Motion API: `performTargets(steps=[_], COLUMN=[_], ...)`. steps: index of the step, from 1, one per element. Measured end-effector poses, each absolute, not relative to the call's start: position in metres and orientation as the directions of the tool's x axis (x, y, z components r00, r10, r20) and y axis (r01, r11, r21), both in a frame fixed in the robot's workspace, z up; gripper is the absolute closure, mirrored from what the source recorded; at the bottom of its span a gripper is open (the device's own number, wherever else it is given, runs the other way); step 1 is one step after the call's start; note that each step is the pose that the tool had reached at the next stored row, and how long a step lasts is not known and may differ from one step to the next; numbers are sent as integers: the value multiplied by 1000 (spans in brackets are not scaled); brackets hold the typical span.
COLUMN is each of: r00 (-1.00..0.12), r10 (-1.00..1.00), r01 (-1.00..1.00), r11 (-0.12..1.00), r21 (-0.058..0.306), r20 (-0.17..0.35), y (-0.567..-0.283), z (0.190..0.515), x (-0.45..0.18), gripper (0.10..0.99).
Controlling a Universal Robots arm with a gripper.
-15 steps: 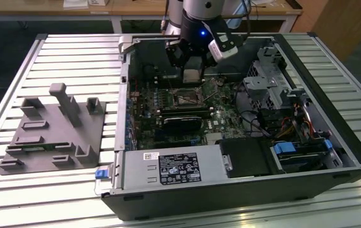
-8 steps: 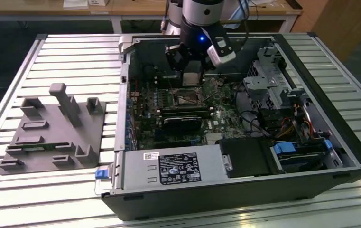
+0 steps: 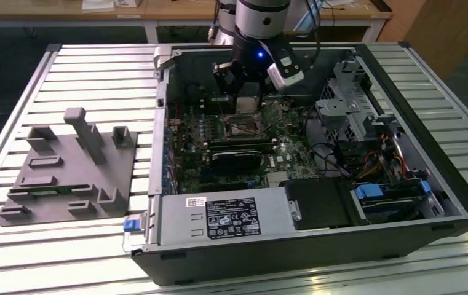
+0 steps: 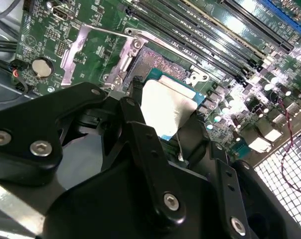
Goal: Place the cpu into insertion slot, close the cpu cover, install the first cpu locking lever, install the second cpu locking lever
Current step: 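Place the cpu into insertion slot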
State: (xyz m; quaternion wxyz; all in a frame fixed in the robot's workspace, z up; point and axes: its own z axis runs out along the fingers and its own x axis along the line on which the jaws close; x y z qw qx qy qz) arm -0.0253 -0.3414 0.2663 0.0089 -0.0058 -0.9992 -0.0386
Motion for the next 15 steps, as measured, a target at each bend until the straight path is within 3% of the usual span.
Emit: performTargets(steps=[15], r00=[-970], r10=[243], r01=[243], r11=[967], r21=[76], r20=[18], y=[-341], z=[265], x=[-25], gripper=[549])
